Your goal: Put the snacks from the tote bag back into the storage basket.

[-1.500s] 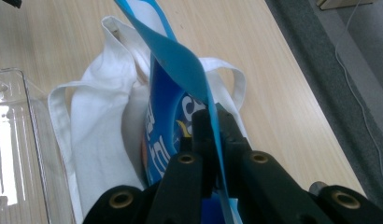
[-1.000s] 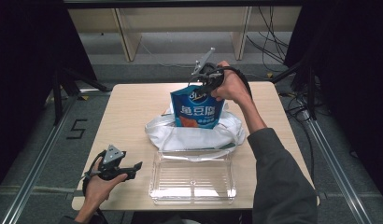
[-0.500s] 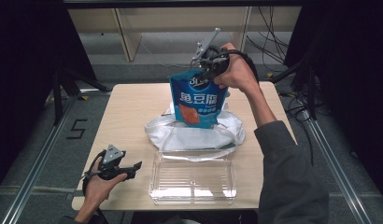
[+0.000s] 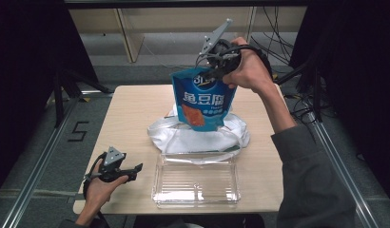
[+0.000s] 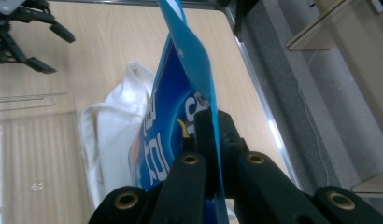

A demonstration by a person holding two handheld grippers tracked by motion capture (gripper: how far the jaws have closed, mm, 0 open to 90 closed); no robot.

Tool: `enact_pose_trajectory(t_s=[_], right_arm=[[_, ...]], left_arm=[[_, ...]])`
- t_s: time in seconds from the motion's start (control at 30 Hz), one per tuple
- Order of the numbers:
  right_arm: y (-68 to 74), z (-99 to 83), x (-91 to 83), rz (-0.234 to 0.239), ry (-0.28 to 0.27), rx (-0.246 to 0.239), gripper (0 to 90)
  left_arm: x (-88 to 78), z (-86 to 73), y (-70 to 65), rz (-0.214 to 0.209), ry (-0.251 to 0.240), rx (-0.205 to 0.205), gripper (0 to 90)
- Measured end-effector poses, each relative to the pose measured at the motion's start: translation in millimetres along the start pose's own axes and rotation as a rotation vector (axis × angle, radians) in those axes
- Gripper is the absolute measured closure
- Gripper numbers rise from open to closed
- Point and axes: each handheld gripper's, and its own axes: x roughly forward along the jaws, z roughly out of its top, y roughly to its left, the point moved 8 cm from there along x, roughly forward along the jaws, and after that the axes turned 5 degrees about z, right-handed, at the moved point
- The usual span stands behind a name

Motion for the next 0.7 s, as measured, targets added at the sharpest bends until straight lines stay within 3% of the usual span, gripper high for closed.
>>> enact_pose_trajectory(t_s=[0.37, 0.47, 0.53, 0.7], right_arm=[[39.8, -1.5, -27.2, 0.056, -0.019, -0.002, 90.0], [49.7, -4.4, -29.7, 0.063, 0.002, -0.011, 90.0], [56.4, -5.5, -29.6, 0.076, -0.008, -0.017, 90.0], [70.7, -11.6, -27.9, 0.124, -0.011, -0.018, 90.0]], left_arm=[[1.6, 0.7, 1.5, 0.008, -0.016, -0.012, 21.2], [1.4, -2.6, 2.0, 0.008, 0.001, -0.007, 21.2], [2.3, -0.5, 0.8, 0.006, -0.015, -0.024, 21.2], [2.9, -0.6, 1.1, 0.005, -0.006, -0.019, 21.1]])
